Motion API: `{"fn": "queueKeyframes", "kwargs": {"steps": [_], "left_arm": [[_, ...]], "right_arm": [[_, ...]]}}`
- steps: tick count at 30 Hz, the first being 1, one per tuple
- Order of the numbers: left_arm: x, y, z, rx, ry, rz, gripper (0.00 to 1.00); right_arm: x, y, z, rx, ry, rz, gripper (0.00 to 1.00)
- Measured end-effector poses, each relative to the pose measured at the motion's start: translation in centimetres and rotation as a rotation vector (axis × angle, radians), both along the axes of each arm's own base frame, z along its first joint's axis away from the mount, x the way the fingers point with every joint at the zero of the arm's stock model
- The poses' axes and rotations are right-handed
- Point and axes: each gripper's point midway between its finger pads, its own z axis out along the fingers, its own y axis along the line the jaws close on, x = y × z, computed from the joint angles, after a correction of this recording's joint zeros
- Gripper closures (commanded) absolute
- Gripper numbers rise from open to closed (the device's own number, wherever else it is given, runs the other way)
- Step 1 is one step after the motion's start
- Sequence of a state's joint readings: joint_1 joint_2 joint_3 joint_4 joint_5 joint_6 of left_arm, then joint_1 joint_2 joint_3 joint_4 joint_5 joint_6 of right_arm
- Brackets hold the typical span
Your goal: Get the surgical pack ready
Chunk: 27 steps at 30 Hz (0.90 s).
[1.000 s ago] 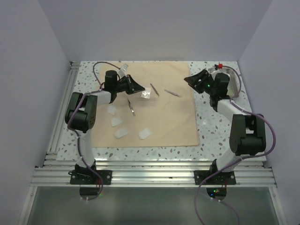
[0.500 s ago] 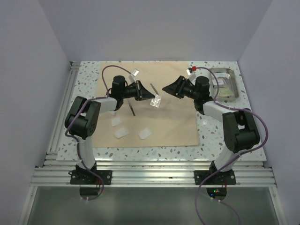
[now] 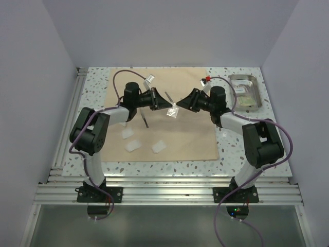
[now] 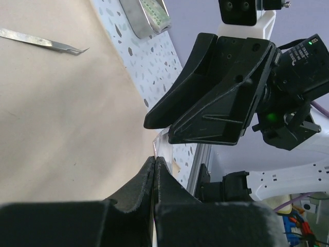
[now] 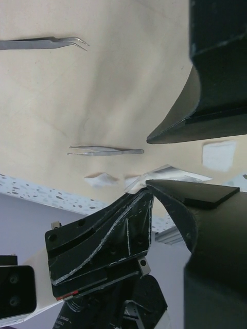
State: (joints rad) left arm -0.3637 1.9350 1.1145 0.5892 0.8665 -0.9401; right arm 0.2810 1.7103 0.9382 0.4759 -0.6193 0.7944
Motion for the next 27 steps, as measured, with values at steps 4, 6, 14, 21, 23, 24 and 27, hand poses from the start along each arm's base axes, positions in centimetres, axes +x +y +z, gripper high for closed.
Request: {"fn": "queueKeyframes", "kwargs": {"steps": [4,6,14,21,23,24,27], "left_arm": [[-0.1,-0.2,0.1,0.001,0.001,-0.005,1.0],[0.0,-0.3,0.1,0.004,-0.003,-0.003,1.0],[0.3,-0.2,-0.1,0.022,-0.013,0.013,0.6],[1.2,1.6,0.6,0.108,-0.04,0.14,0.3],[1.4,3.2,1.4,0.117,-0.063,0.197,0.26],[1.5,3.9,1.5,0.122,-0.064,0.221,0.24],[1.8,7.7,1.4,0.149,-0.062,0.34,0.13]], "right_arm": [[-0.4,0.2,-0.4,0.004,0.007,0.007,0.81],[-0.5,0.3,-0.6,0.013,0.014,0.01,0.85],[-0.7,0.5,0.0,0.045,0.012,0.019,1.0],[-0.2,-1.7,-1.4,-0.016,0.087,-0.071,1.0],[0.6,-3.9,-1.1,-0.024,0.1,-0.136,1.0],[1.2,-5.5,-0.9,-0.027,0.104,-0.18,1.0],[3.6,-11.4,-0.4,-0.029,0.117,-0.337,1.0]]}}
